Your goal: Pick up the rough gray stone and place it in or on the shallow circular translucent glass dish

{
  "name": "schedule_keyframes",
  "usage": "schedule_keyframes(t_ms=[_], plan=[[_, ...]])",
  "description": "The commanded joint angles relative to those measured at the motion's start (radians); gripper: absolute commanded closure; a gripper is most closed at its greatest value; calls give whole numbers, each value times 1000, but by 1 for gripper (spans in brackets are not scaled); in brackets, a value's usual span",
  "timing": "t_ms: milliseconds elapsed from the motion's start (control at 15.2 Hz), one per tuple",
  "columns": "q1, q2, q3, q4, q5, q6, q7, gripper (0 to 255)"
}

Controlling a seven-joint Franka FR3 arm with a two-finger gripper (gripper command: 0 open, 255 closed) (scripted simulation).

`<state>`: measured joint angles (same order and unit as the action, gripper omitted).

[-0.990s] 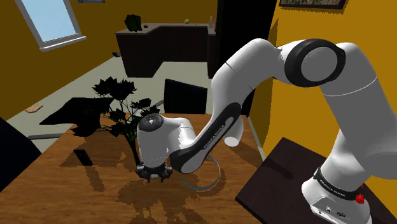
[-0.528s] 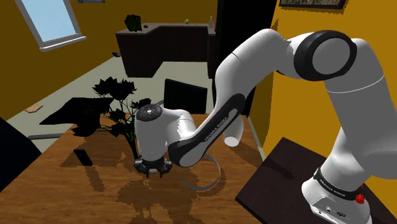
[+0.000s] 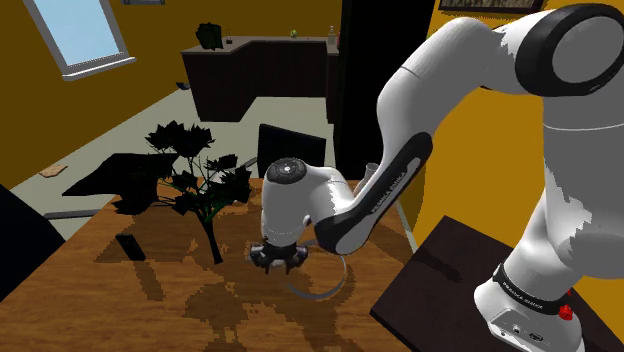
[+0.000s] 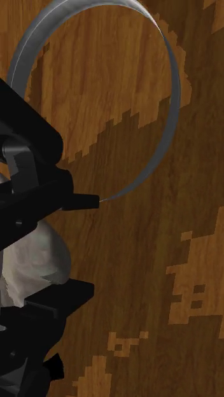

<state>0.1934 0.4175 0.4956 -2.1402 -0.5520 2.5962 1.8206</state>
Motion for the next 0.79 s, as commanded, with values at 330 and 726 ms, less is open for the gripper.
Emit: schedule_keyframes(t_ms=[330,726], plan=[[-121,-218,44,-329,68,157,-67,255],[-148,-265,25,-455,35,250,-59,255]])
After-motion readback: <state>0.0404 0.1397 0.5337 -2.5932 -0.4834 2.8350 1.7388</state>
